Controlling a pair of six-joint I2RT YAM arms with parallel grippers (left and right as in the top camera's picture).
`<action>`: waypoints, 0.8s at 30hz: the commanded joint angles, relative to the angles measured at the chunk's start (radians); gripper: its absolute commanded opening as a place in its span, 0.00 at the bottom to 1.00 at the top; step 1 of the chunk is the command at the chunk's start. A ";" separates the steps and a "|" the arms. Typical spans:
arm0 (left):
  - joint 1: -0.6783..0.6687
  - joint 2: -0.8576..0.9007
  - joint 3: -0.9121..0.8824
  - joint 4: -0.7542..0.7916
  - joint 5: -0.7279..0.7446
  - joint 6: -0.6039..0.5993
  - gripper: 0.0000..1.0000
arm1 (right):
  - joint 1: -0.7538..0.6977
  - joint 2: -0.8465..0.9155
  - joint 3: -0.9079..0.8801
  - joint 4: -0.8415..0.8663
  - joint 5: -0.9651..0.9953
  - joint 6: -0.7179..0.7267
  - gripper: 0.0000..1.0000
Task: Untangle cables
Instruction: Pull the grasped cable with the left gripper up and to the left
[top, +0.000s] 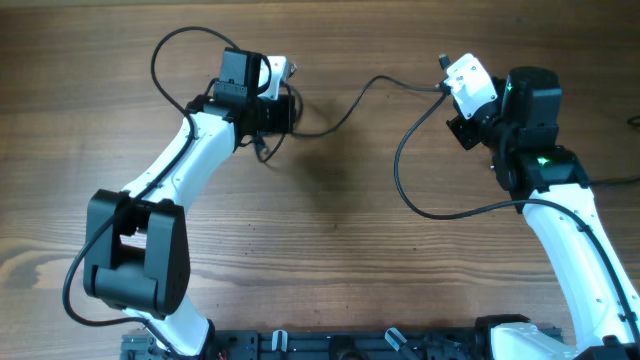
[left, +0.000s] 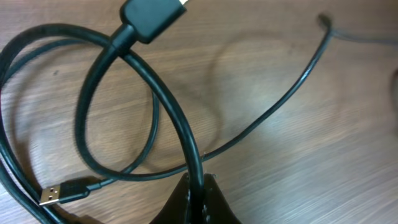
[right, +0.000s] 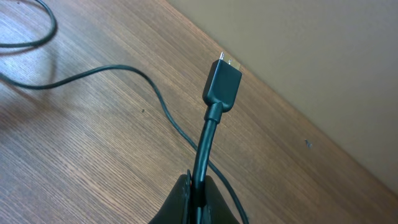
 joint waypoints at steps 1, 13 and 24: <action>0.010 -0.033 0.002 0.092 0.060 -0.274 0.04 | -0.006 0.009 0.007 0.002 -0.016 0.018 0.04; 0.010 -0.033 0.002 0.364 0.166 -0.558 0.04 | -0.006 0.009 0.007 0.002 -0.016 0.014 0.04; 0.110 -0.033 0.002 0.089 0.008 -0.550 0.04 | -0.006 0.009 0.007 -0.003 -0.016 -0.005 0.04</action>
